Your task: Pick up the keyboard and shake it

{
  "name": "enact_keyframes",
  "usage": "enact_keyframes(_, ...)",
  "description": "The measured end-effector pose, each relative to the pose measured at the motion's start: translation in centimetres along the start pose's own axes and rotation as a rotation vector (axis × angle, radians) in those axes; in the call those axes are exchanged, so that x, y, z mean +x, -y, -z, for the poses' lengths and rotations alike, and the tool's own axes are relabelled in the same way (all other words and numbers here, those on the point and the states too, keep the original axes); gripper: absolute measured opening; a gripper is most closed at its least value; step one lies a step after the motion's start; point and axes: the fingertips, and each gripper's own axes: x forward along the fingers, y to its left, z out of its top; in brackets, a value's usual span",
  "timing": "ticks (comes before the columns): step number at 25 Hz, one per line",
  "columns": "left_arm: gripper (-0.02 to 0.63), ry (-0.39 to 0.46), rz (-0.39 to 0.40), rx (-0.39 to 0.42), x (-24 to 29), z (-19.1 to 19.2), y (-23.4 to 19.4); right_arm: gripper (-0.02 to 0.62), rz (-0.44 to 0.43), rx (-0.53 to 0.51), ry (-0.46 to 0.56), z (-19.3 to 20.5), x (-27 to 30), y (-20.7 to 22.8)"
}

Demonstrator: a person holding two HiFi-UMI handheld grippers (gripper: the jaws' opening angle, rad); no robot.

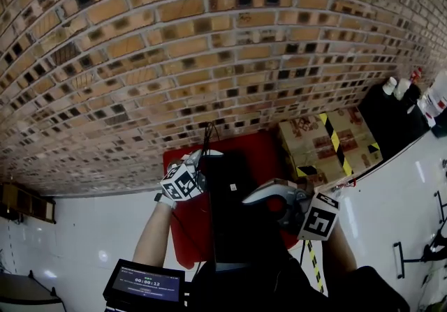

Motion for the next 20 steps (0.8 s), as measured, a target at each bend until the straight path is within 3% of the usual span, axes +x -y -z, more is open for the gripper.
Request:
enact_keyframes(4, 0.175, 0.000, 0.005, 0.007, 0.1, -0.8, -0.1, 0.101, 0.010, -0.001, 0.009, -0.5, -0.6, 0.1)
enact_keyframes(20, 0.175, -0.030, 0.025, -0.057, 2.1, 2.3, 0.4, 0.100, -0.015, 0.025, -0.019, 2.2, 0.0, 0.8)
